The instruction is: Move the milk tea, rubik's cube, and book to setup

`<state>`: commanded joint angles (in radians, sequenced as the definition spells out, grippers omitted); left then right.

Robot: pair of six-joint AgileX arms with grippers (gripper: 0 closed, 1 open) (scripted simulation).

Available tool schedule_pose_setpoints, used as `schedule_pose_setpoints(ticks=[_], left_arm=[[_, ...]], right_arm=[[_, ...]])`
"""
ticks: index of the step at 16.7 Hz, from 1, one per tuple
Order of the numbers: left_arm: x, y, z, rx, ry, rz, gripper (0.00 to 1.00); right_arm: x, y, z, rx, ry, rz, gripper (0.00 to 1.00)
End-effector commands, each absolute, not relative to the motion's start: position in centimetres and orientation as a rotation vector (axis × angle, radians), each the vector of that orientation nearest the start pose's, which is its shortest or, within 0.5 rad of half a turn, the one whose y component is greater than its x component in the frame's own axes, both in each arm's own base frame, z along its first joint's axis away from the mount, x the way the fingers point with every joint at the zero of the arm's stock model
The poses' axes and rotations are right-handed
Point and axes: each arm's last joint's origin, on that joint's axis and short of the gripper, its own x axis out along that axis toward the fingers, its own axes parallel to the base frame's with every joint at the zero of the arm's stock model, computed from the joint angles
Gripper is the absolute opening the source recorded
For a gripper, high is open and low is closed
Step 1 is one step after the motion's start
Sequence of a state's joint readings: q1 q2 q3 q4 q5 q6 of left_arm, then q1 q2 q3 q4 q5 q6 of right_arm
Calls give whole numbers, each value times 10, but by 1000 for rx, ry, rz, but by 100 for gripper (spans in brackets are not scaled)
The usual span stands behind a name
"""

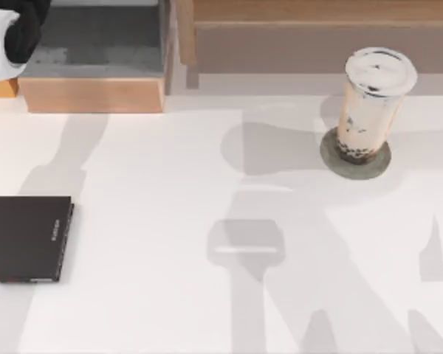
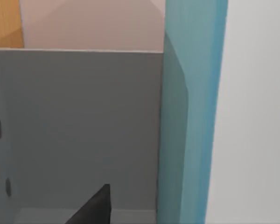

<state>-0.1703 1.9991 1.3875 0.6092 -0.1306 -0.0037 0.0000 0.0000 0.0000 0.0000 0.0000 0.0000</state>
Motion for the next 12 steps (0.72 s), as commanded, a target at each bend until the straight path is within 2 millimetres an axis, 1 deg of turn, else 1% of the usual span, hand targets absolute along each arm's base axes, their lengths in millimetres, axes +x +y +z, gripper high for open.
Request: schedule_pose_setpoints(ticks=[10, 11, 12], left_arm=[[464, -70, 248, -18, 5, -17, 2], [464, -70, 248, -18, 5, -17, 0], [464, -70, 248, -18, 5, -17, 0]], right_arm=[[106, -1, 160, 0, 0, 0, 100], [106, -1, 160, 0, 0, 0, 100], [106, -1, 160, 0, 0, 0, 100]])
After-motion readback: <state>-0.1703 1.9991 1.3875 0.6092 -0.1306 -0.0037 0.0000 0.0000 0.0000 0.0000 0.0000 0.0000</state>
